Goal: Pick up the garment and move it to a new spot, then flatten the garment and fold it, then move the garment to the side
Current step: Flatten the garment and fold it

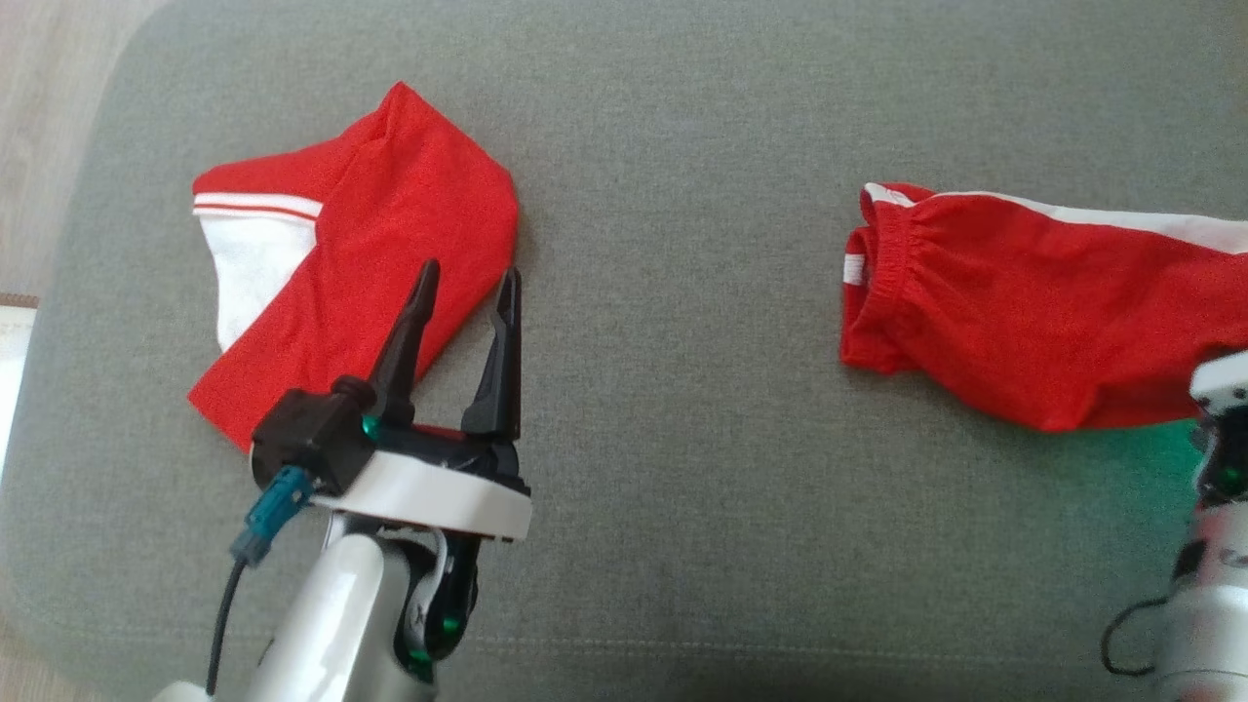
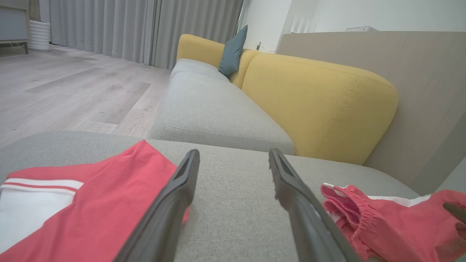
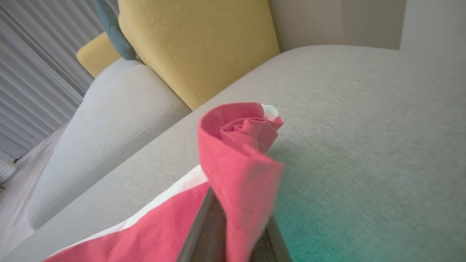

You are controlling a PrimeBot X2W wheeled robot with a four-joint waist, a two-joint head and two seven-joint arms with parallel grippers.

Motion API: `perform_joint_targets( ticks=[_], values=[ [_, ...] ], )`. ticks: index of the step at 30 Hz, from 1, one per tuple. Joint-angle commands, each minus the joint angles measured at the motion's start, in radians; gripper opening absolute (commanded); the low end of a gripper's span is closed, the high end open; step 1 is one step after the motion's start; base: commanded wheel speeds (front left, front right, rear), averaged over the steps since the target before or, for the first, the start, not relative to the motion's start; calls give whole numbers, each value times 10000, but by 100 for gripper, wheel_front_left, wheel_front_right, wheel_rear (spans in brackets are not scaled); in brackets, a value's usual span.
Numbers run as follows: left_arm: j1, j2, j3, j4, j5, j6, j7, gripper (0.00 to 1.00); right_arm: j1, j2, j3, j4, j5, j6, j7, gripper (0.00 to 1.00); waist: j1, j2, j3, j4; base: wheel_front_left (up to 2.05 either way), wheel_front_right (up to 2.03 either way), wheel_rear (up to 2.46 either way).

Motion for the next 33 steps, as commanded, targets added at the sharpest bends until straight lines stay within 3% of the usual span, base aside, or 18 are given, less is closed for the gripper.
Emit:
perform_joint_targets(
  ticks=[1,4,8,10,15,26,33],
  values=[
    [-89,78,279,-294,107,-70,-53,100,-351,-55,638,-365,219,35,-215,0,0,0,-98,-3,0,0,0],
    [-25,78,290,-287,123,-67,-53,100,-294,-55,1232,-473,557,35,-398,0,0,0,-179,-12,0,0,0],
    [89,78,298,-273,122,-52,-53,100,-15,-55,2805,-923,1456,35,-712,0,0,0,-382,-28,0,0,0],
    [158,78,289,-250,127,-53,-53,100,353,-55,4054,-1368,2050,35,-783,0,0,0,-545,-18,0,0,0],
    [259,77,234,-243,98,-19,-53,100,962,-55,5554,-1957,2642,35,-753,0,0,0,-770,61,0,0,0],
    [422,77,235,-236,-9,86,-53,100,1779,-55,7500,-2707,3164,35,-579,0,0,0,-929,356,0,0,0],
    [459,77,255,-235,-33,96,-53,100,1985,-57,8102,-2393,2807,35,-370,0,0,0,-946,505,0,0,0]
  ],
)
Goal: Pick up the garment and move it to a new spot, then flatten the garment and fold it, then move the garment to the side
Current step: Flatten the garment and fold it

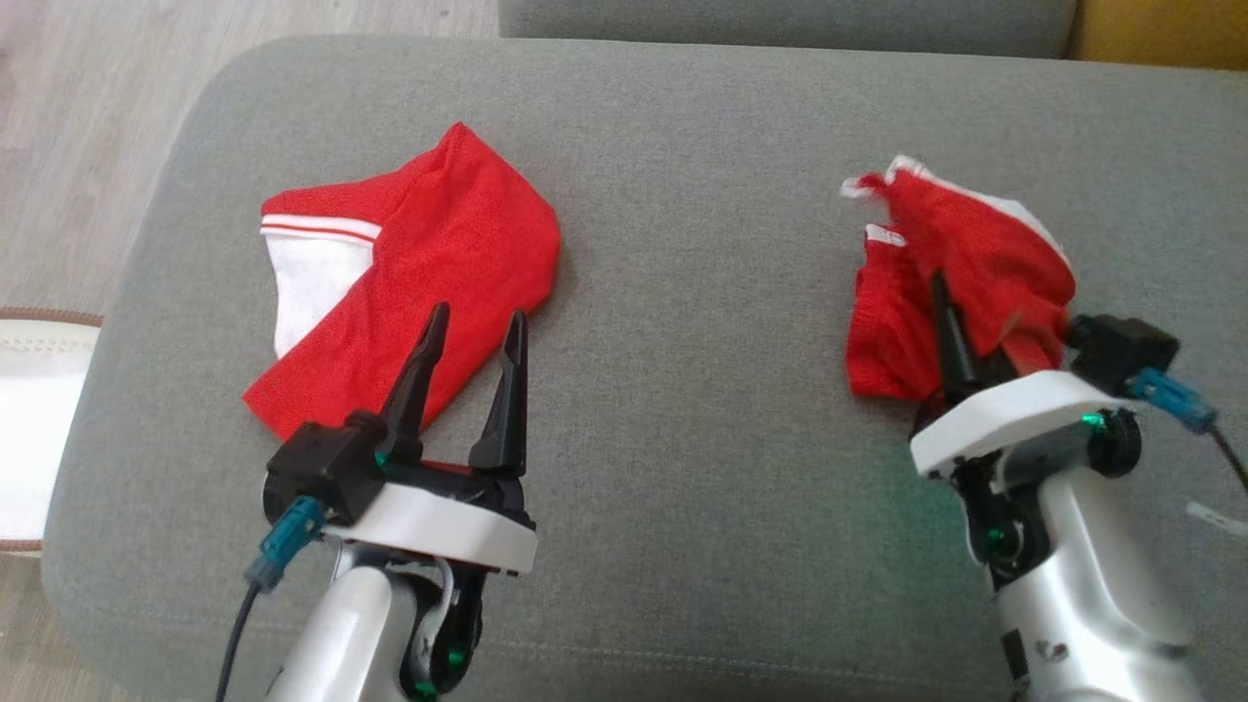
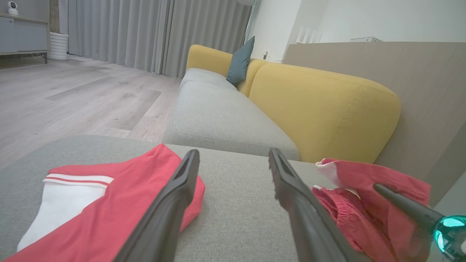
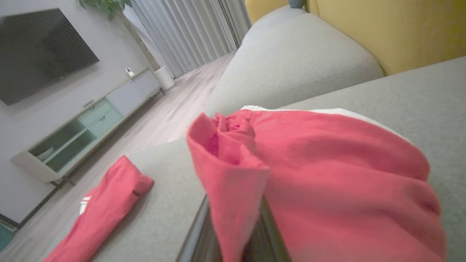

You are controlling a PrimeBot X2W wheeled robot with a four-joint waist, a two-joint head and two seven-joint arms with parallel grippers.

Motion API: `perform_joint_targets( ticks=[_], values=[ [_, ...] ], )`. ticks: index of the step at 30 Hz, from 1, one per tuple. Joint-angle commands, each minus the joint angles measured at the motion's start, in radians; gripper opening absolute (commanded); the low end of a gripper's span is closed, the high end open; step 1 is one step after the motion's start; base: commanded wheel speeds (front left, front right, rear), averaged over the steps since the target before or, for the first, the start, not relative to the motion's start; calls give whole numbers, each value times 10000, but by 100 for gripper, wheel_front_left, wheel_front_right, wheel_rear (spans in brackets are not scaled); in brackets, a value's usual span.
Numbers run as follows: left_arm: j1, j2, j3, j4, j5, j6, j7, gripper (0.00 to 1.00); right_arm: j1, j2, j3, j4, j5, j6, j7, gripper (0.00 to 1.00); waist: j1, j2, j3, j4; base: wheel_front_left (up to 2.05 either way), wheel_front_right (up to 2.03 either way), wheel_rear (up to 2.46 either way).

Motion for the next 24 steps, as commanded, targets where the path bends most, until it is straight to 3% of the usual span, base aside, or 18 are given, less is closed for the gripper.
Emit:
perform_joint_targets(
  ticks=[1,2,11,24],
  values=[
    [-124,70,360,-325,-28,69,-53,100,-168,-53,300,-140,-372,35,36,41,0,-1,1,31,0,0,0],
    [-125,70,352,-326,-33,72,-53,100,-163,-59,345,-37,-540,35,39,100,0,-1,5,50,0,0,0],
    [-105,70,371,-338,-44,120,-53,100,15,-55,1339,646,-1408,35,513,100,0,-1,71,52,0,0,0],
    [-229,70,367,-342,-79,154,-53,100,-313,-35,1883,1627,-1319,35,1035,100,0,-1,161,-263,0,0,0]
  ],
)
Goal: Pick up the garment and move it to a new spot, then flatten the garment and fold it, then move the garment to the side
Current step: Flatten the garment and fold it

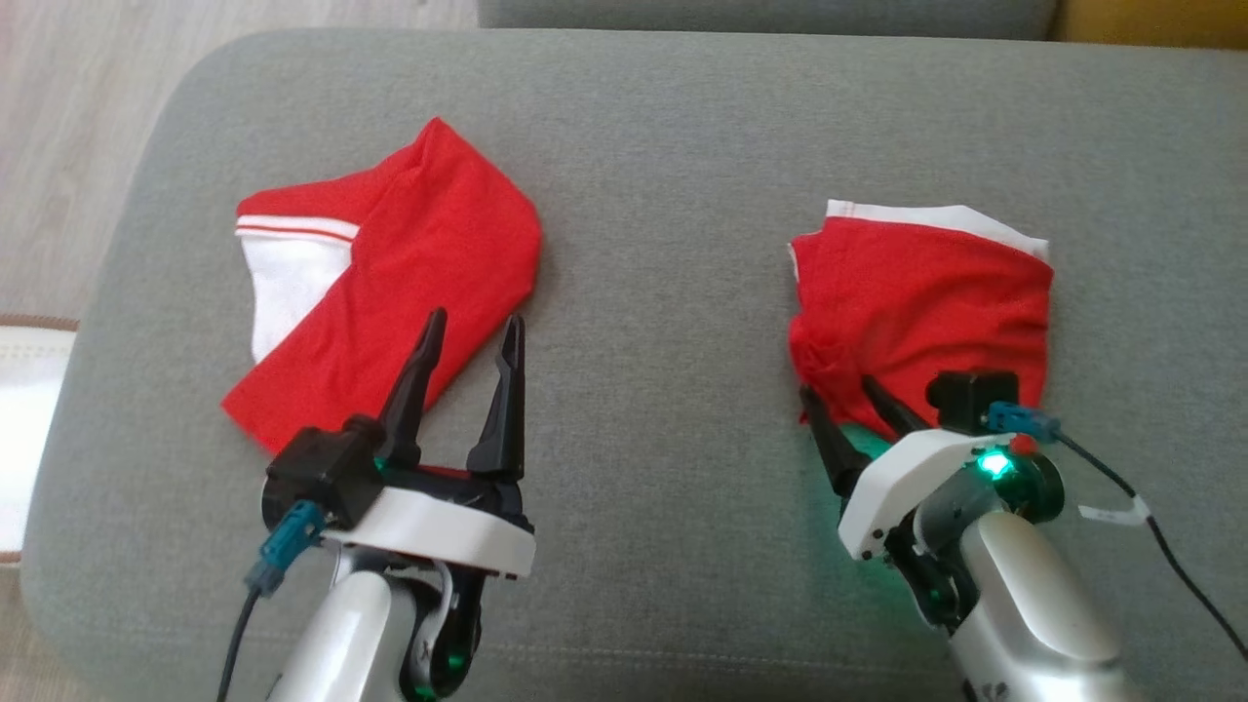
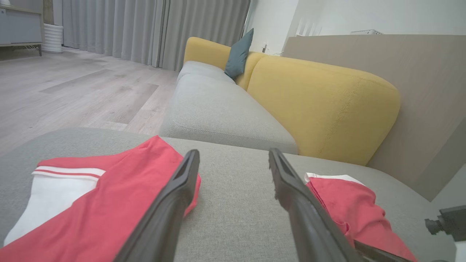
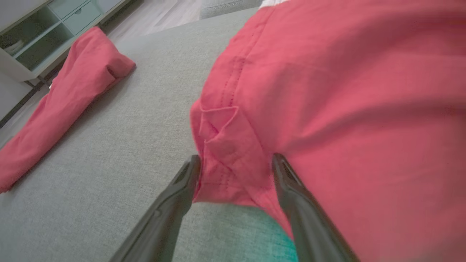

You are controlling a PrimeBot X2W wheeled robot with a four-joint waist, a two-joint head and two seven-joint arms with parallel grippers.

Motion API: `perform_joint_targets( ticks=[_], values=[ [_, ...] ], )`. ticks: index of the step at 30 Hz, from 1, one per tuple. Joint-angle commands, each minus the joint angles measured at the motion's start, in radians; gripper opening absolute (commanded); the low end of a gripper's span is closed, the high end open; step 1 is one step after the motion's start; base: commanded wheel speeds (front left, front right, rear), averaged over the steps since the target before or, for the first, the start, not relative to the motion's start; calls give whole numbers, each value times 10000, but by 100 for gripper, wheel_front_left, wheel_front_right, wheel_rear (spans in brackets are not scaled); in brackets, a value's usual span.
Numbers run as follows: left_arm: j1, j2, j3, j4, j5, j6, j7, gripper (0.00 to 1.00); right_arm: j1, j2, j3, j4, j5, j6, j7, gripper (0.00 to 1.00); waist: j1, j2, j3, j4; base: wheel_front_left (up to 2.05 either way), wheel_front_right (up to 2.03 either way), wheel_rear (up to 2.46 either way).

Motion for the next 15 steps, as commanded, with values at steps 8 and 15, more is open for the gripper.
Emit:
perform_joint_targets(
  ticks=[8,15],
  values=[
    [-444,64,498,-535,-14,27,-53,100,-404,-119,-682,-1517,-84,37,-1193,100,0,0,-208,-541,0,0,0],
    [-713,64,636,-815,-3,8,-53,100,255,-342,-1784,-3318,-1446,37,-2113,100,0,0,-229,-1048,0,0,0]
  ],
)
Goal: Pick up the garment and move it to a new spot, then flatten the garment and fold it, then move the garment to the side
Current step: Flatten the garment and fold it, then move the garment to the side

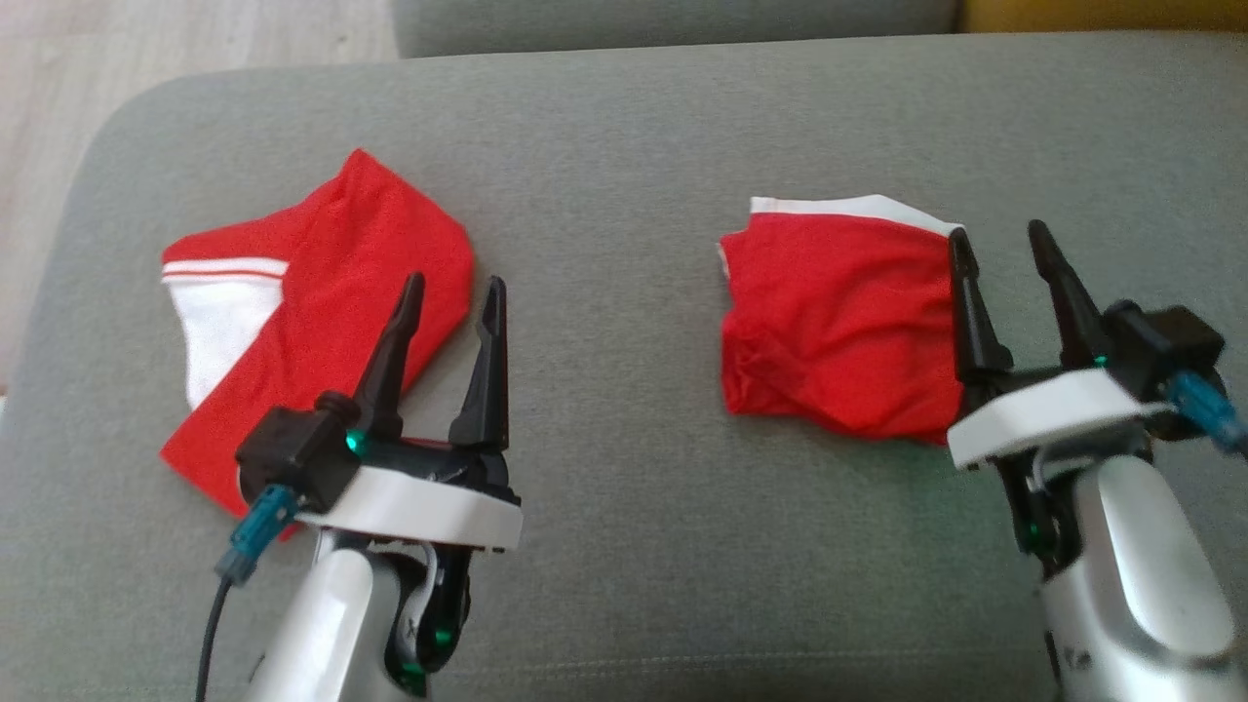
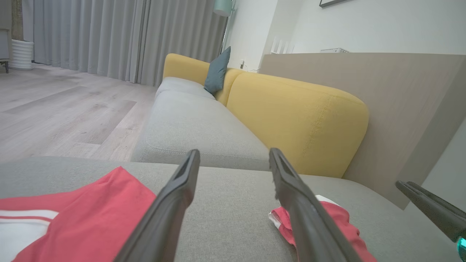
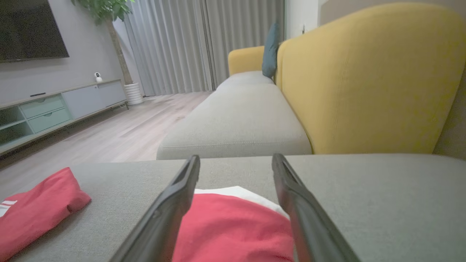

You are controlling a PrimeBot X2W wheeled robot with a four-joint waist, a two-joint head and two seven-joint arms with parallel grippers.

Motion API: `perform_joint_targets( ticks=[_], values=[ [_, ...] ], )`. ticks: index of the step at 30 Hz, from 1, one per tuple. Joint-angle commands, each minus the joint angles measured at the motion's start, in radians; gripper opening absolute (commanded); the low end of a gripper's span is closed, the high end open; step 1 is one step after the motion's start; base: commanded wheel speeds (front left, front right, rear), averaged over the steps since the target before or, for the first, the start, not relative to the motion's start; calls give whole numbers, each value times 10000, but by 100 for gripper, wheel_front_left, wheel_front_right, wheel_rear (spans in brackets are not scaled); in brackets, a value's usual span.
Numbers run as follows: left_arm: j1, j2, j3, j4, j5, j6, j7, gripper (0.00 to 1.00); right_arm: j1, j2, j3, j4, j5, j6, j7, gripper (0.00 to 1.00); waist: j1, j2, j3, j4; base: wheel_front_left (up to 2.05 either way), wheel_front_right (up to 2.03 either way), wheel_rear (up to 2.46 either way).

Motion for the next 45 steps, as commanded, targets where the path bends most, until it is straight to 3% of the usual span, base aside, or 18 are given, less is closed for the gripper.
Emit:
perform_joint_targets(
  ticks=[1,10,26,38,45],
  values=[
    [-539,64,399,-425,1,8,-53,100,230,31,57,-684,-374,35,-226,100,0,0,4,-183,0,0,0],
    [-466,64,489,-496,-27,-86,-53,100,1337,328,-877,-1798,-1274,35,-821,100,0,0,20,-570,0,0,0],
    [-228,64,504,-673,-1,-242,-53,100,1554,358,-970,-1479,-920,35,-1145,100,0,0,133,-729,0,0,0],
    [-577,64,232,-583,77,-340,-53,100,109,359,-1218,774,59,35,89,100,0,0,1177,50,0,0,0],
    [-915,64,165,-581,43,-356,-53,100,-913,359,-1435,2246,171,35,226,100,0,0,1848,527,0,0,0]
  ],
)
